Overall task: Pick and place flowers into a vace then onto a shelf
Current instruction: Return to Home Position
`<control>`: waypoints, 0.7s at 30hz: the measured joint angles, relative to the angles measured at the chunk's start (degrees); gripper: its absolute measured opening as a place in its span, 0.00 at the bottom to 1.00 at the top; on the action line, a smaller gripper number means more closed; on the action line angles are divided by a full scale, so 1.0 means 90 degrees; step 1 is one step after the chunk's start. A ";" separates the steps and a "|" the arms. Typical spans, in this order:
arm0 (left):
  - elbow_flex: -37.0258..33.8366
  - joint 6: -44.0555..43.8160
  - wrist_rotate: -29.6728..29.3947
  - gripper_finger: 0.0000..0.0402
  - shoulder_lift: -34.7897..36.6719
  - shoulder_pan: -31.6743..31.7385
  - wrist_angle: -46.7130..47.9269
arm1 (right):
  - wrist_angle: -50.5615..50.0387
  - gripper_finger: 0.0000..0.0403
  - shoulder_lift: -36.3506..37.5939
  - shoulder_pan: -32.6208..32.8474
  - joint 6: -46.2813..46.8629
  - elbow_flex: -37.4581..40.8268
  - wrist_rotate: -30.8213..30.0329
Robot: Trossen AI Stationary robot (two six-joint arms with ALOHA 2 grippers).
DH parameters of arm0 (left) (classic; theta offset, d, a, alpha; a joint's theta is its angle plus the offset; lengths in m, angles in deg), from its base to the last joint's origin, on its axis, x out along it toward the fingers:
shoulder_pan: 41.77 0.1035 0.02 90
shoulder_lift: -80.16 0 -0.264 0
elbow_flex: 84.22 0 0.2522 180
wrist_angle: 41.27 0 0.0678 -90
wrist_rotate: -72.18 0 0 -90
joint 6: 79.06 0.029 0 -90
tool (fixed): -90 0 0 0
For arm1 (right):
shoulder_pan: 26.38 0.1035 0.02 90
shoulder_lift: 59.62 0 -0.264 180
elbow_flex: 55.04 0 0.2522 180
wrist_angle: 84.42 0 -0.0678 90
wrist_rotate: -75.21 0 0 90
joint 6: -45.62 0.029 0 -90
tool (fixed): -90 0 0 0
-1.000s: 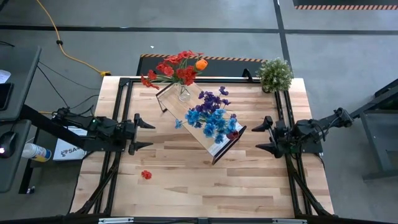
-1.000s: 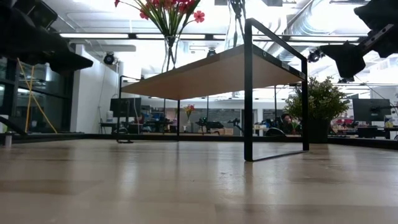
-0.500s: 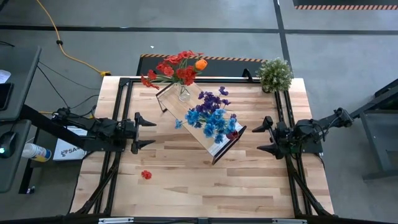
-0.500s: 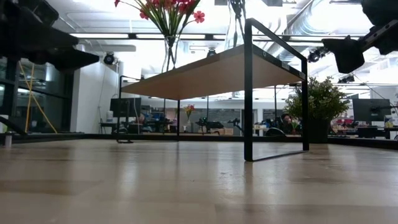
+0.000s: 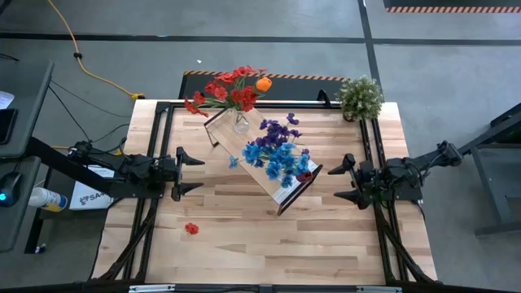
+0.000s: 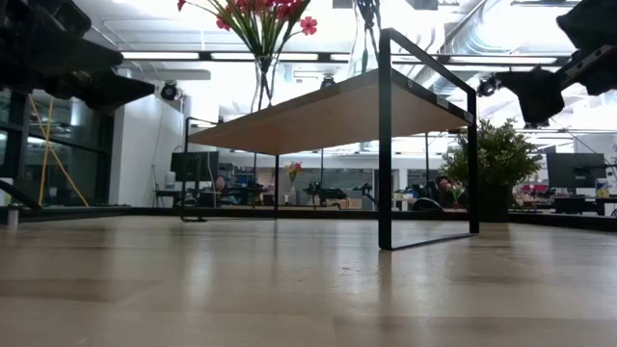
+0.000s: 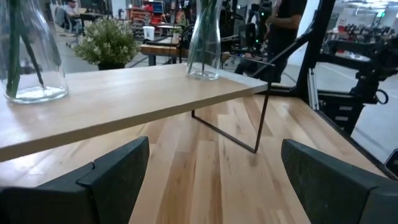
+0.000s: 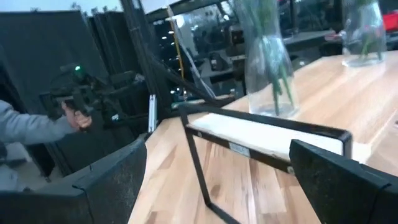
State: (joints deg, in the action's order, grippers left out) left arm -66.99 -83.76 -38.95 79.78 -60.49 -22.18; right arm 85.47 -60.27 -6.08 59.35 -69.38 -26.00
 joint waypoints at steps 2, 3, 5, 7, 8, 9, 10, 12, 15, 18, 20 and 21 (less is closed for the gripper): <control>0.0000 -0.0110 0.0002 0.99 0.0002 -0.0002 0.0000 | -0.0017 0.95 0.0006 -0.0003 0.0110 0.0000 -0.0145; 0.0000 -0.0156 0.0001 0.99 0.0000 -0.0002 0.0000 | 0.0002 0.95 0.0038 -0.0005 0.0096 0.0000 -0.0188; 0.0000 -0.0176 0.0001 0.99 0.0000 -0.0002 0.0000 | 0.0015 0.95 0.0045 -0.0005 0.0013 0.0000 -0.0245; 0.0000 -0.0178 0.0002 0.99 0.0000 -0.0002 0.0001 | 0.0043 0.95 0.0044 -0.0005 -0.0066 0.0000 -0.0436; 0.0000 -0.0176 0.0000 0.99 0.0000 -0.0002 0.0002 | 0.0044 0.95 0.0043 -0.0005 -0.0073 0.0000 -0.0588; 0.0000 -0.0176 -0.0007 0.99 0.0000 -0.0002 0.0002 | 0.0043 0.95 0.0042 -0.0005 -0.0050 0.0000 -0.0725; 0.0000 -0.0176 -0.0019 0.99 0.0000 -0.0002 0.0005 | 0.0044 0.95 0.0042 -0.0005 -0.0041 0.0000 -0.0865; 0.0000 -0.0176 -0.0024 0.99 0.0000 -0.0002 0.0005 | 0.0069 0.95 0.0042 -0.0005 0.0105 0.0003 -0.1042; 0.0000 -0.0176 -0.0026 0.99 0.0000 -0.0002 0.0005 | 0.0067 0.95 0.0039 -0.0005 0.0303 0.0003 -0.1044; 0.0000 -0.0176 -0.0027 0.99 0.0000 -0.0002 0.0007 | 0.0067 0.95 0.0039 -0.0005 0.0304 0.0003 -0.1044; 0.0000 -0.0176 -0.0029 0.99 0.0000 -0.0002 0.0007 | 0.0067 0.95 0.0039 -0.0005 0.0304 0.0003 -0.1045; 0.0000 -0.0176 -0.0029 0.99 0.0000 -0.0002 0.0007 | 0.0064 0.95 0.0039 -0.0005 0.0304 0.0003 -0.1044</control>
State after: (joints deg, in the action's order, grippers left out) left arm -66.99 -85.34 -39.21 79.78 -60.51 -22.12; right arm 86.05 -59.92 -6.13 62.09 -69.36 -35.40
